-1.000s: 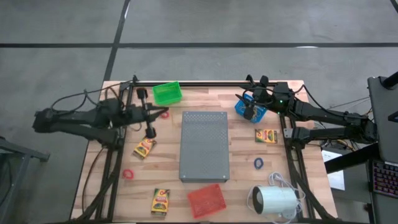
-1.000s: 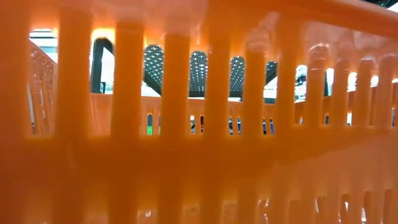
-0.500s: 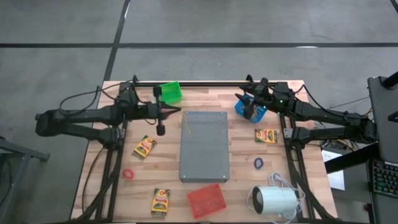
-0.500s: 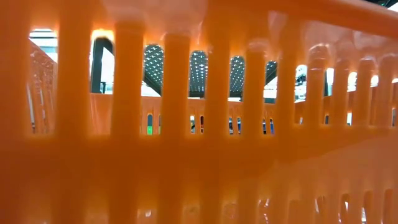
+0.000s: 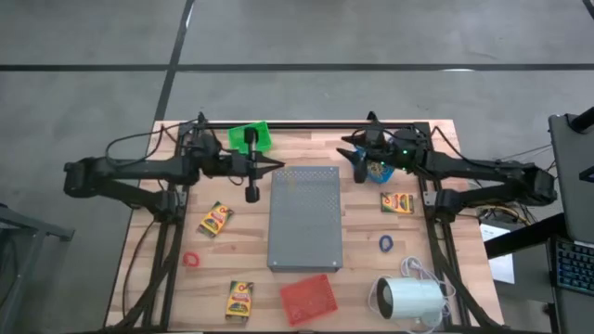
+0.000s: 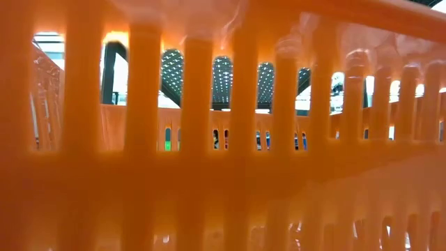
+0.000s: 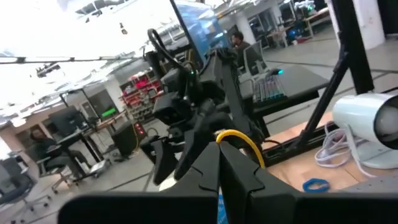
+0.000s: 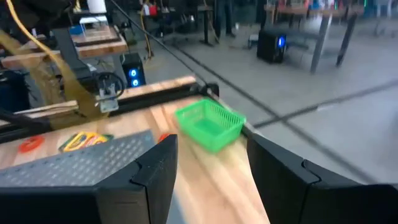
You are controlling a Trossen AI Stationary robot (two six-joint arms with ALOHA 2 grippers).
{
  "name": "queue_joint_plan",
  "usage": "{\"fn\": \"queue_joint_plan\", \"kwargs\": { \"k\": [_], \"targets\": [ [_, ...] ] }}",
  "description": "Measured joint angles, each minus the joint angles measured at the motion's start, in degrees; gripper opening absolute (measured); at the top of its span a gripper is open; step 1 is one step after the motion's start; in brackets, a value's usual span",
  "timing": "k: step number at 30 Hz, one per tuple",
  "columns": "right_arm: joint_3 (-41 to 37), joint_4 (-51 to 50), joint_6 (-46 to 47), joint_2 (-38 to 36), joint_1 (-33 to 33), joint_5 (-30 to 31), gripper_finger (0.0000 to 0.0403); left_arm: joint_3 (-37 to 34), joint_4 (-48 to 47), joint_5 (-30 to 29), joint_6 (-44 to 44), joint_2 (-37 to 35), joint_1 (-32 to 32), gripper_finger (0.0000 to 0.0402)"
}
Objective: Pick & Place Office Desk Supplies
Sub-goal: Put the yellow rubber band into the blue basket
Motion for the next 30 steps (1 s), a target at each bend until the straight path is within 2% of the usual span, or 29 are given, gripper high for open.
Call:
{"fn": "queue_joint_plan", "kwargs": {
  "k": [3,8,14,17,22,30],
  "targets": [
    [0.3,3.7,-1.6,3.6,0.2,-0.5,0.0192,2.5,-0.1,-1.1,0.1,3.0,0.3,0.0006],
    [2.9,3.6,-10.9,7.5,0.4,-2.4,0.0192,6.0,-0.4,-3.2,4.3,7.4,0.6,0.0006],
    [4.2,3.1,-17.4,8.3,1.1,-11.9,0.0192,7.5,-0.5,-6.7,6.7,10.5,0.9,0.0006],
    [4.3,2.2,-18.4,6.8,1.2,-14.0,0.0192,7.7,-0.3,-9.4,8.6,11.1,1.1,0.0006],
    [4.3,2.1,-18.6,5.0,1.2,-14.5,0.0192,7.8,0.6,-9.5,8.9,11.1,1.3,0.0006],
    [4.7,11.5,-17.9,7.1,1.2,-25.0,0.0192,8.7,1.5,-9.0,10.4,11.1,1.4,0.0006]
  ]
}}
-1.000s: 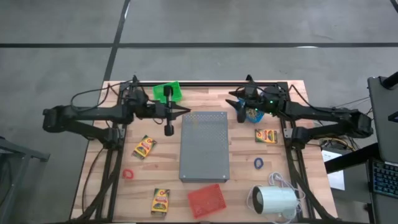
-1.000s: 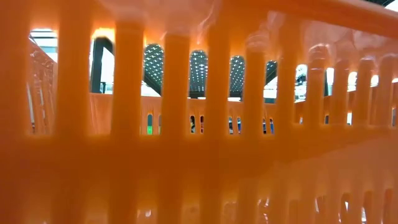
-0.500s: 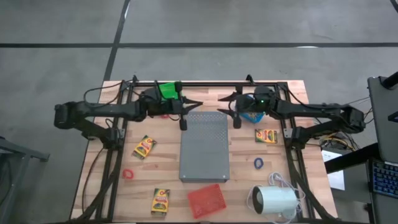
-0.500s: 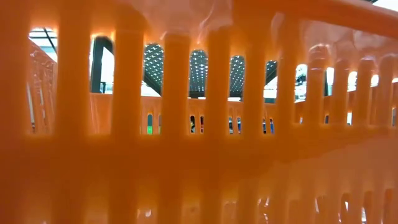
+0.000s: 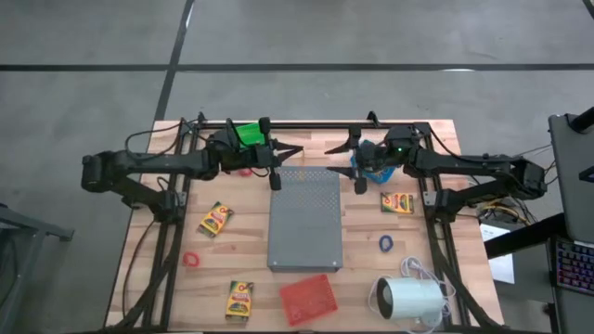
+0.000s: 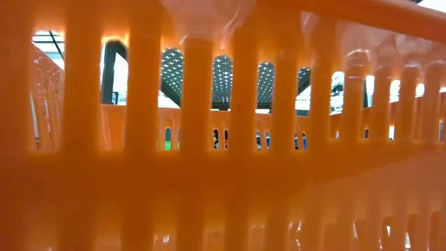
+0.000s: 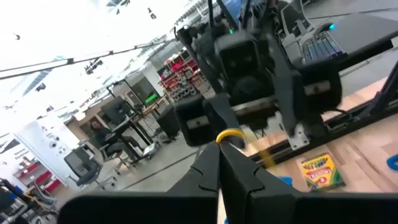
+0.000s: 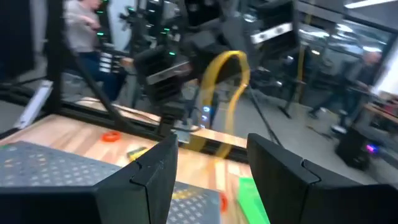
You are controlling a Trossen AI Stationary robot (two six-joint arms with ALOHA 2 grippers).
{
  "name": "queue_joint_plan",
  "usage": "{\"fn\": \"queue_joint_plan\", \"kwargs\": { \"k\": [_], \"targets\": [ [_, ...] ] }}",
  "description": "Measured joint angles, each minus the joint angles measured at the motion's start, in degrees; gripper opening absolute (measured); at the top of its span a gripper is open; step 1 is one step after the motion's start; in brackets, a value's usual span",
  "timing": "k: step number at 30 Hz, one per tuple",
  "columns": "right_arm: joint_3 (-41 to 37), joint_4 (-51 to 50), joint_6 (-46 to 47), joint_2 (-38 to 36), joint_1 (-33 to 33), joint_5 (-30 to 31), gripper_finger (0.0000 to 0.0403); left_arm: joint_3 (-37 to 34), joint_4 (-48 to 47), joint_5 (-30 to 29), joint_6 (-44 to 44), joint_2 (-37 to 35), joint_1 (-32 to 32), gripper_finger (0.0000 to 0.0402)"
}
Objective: Pick & Place Office Desk Supplies
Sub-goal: Put the yellow rubber band into the blue basket
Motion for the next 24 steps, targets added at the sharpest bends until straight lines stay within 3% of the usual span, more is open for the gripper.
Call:
{"fn": "queue_joint_plan", "kwargs": {
  "k": [9,14,24],
  "targets": [
    [0.5,1.0,-0.7,0.2,-0.2,-0.3,0.0192,0.7,2.0,1.4,-0.4,1.2,0.4,0.0006],
    [0.8,1.0,0.2,0.2,-0.1,-0.3,0.0192,1.7,7.1,1.9,-0.9,6.8,1.5,0.0006],
    [0.7,0.4,1.5,0.2,-0.1,-0.2,0.0192,9.8,6.9,1.9,-1.3,15.8,1.9,0.0006]
  ]
}}
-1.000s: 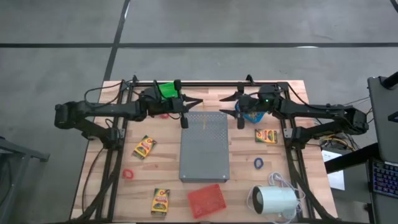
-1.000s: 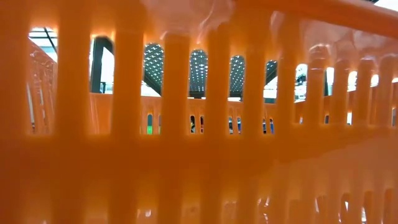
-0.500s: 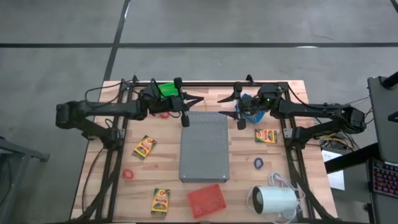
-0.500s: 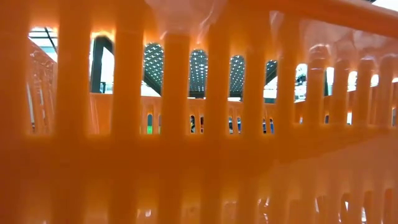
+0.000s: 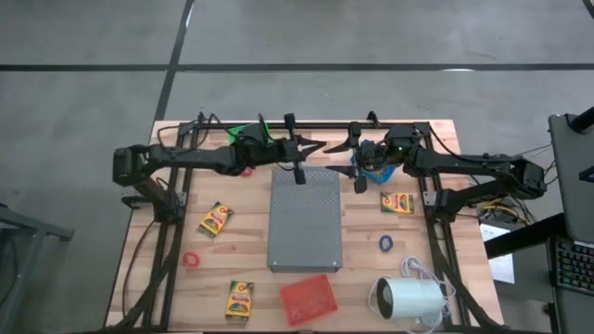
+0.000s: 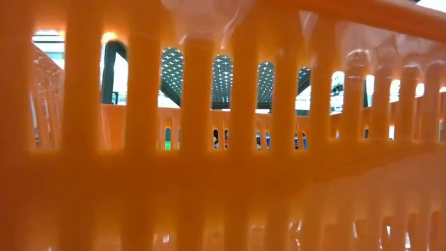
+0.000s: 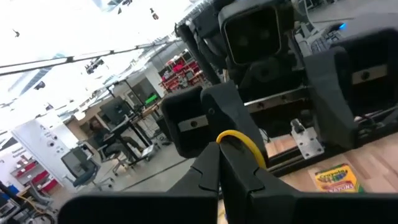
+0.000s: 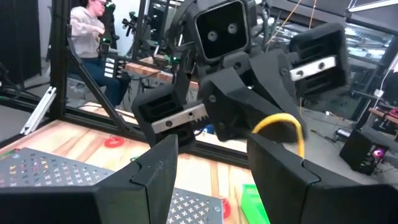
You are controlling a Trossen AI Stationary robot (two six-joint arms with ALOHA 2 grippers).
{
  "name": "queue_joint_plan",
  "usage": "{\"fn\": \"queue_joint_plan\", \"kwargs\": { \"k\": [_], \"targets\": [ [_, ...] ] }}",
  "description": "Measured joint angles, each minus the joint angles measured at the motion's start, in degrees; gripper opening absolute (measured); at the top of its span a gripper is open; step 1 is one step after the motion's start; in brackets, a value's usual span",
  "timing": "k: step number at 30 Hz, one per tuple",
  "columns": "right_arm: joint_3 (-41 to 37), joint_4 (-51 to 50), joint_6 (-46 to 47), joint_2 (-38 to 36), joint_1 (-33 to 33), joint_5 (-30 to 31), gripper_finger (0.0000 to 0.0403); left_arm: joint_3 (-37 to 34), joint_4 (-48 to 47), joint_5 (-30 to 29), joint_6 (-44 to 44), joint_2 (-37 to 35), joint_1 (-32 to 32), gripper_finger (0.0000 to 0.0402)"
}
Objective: Pick & Place Office Desk Supplies
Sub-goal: Put the yellow rubber band into the blue basket
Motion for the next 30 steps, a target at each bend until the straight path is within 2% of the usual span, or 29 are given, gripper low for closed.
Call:
{"fn": "queue_joint_plan", "kwargs": {
  "k": [5,8,11,16,19,30],
  "targets": [
    [-0.1,-1.3,-0.2,0.0,0.0,0.1,0.0192,2.0,-0.4,0.0,0.1,1.3,0.1,0.0006],
    [-0.1,-1.5,-0.4,0.0,0.0,2.2,0.0192,1.8,-0.7,0.0,0.2,1.0,0.1,0.0006],
    [-0.1,-2.2,-1.8,0.0,0.0,7.6,0.0192,1.7,-1.2,0.0,0.0,0.5,0.1,0.0006],
    [-0.1,-3.6,-1.7,0.0,0.0,20.5,0.0192,1.6,-2.4,0.0,0.0,0.3,0.1,0.0006],
    [-0.1,-4.5,-2.3,0.0,-0.1,24.7,0.0192,1.5,-2.7,0.0,0.0,0.2,0.1,0.0006],
    [0.0,-4.3,-2.8,0.0,0.0,25.2,0.0192,1.5,-3.2,0.0,0.0,0.2,0.1,0.0006]
  ]
}}
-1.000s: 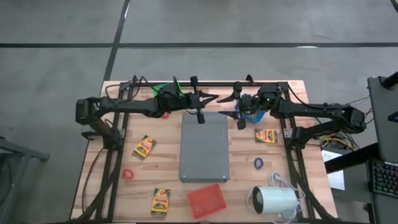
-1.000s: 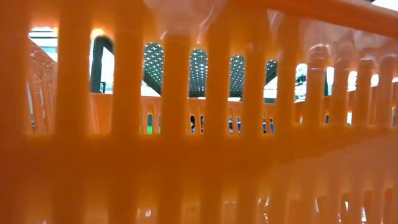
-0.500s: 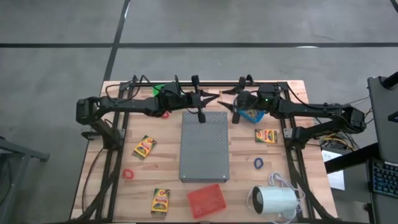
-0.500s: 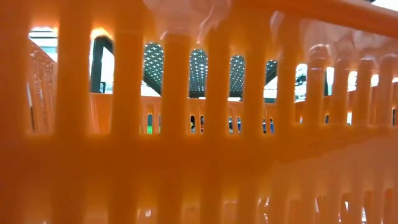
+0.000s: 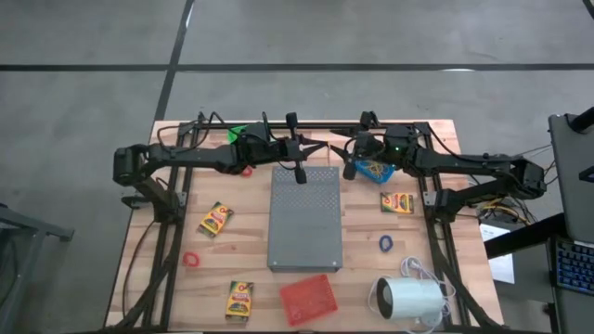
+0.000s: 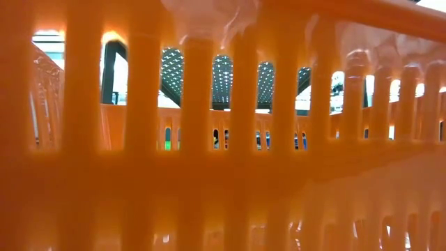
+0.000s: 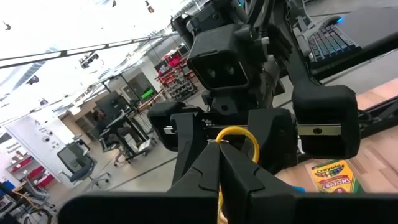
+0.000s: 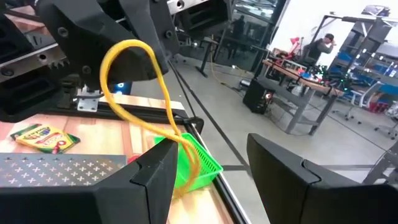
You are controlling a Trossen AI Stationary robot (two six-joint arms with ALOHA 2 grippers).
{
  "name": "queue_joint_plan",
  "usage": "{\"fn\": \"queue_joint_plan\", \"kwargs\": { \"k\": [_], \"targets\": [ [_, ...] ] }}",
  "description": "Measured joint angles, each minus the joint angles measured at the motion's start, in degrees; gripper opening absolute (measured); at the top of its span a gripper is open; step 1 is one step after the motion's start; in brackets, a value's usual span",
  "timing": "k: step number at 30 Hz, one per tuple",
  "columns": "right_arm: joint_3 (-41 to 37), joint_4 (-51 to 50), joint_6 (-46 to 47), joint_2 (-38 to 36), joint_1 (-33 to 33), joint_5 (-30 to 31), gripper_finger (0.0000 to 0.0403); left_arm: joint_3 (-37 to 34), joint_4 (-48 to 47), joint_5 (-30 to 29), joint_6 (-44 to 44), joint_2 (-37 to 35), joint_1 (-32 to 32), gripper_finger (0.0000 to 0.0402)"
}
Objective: Pick & Place Office Desk Supplies
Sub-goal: Put the yellow rubber band into the blue basket
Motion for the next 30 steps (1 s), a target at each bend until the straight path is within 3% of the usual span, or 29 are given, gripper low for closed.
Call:
{"fn": "queue_joint_plan", "kwargs": {
  "k": [8,15,30],
  "targets": [
    [0.0,0.2,-0.3,0.0,0.0,-8.9,0.0192,0.0,0.1,0.0,0.0,0.0,0.0,0.0006],
    [0.1,0.7,-0.4,0.0,0.0,-8.9,0.0183,0.0,0.1,0.0,0.0,0.0,0.0,0.0006],
    [0.0,0.0,-4.0,0.0,0.0,-8.9,0.0033,0.0,0.1,0.0,0.0,0.0,0.0,0.0006]
  ]
}}
